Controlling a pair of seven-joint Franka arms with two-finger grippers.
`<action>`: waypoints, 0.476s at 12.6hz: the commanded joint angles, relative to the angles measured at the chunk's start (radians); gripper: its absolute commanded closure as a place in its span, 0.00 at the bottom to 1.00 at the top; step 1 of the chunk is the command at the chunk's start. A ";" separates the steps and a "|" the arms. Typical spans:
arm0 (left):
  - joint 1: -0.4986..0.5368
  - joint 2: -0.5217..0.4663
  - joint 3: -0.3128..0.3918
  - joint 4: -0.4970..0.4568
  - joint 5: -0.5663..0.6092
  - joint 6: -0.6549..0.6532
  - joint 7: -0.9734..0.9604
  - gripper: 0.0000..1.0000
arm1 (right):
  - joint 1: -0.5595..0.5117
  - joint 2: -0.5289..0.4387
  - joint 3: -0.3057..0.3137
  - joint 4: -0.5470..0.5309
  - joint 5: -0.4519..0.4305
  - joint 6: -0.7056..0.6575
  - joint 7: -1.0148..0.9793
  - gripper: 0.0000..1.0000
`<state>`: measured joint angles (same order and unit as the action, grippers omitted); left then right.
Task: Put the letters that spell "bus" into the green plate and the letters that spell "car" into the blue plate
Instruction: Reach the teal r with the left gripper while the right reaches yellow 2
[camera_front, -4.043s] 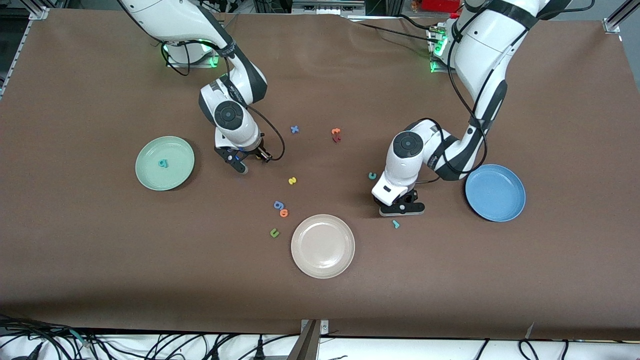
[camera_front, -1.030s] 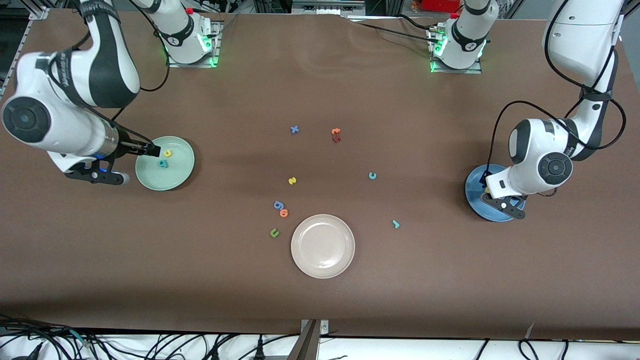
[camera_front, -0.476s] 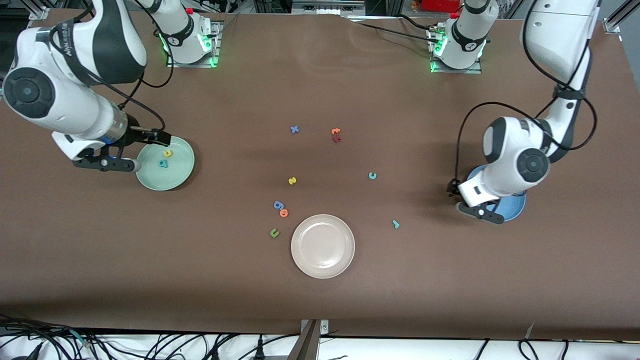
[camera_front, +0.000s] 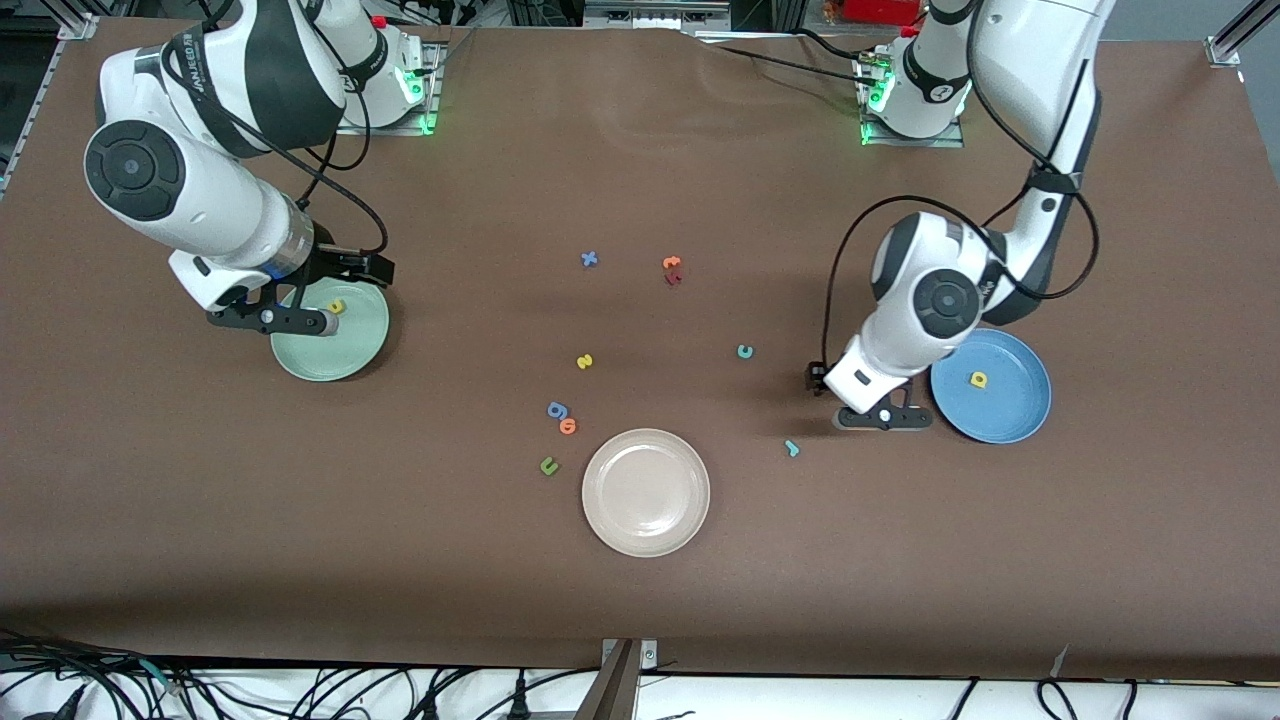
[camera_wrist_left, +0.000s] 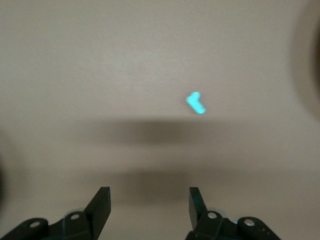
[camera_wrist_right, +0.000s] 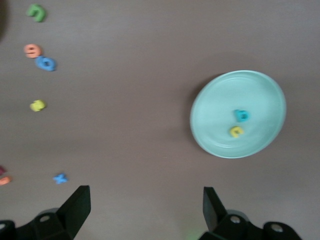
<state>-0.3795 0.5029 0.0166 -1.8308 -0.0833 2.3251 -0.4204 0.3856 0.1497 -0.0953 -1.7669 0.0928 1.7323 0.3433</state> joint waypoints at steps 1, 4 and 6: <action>-0.051 0.081 0.012 0.100 -0.029 -0.003 -0.232 0.29 | 0.010 0.034 0.058 -0.016 0.044 0.083 0.000 0.01; -0.079 0.124 0.012 0.149 -0.029 0.002 -0.459 0.30 | 0.016 0.173 0.101 -0.016 0.044 0.310 0.000 0.12; -0.081 0.141 0.014 0.148 -0.026 0.072 -0.500 0.31 | 0.061 0.260 0.117 -0.022 0.047 0.465 0.010 0.13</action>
<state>-0.4513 0.6131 0.0162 -1.7158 -0.0835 2.3594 -0.8812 0.4159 0.3278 0.0141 -1.8052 0.1206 2.0963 0.3444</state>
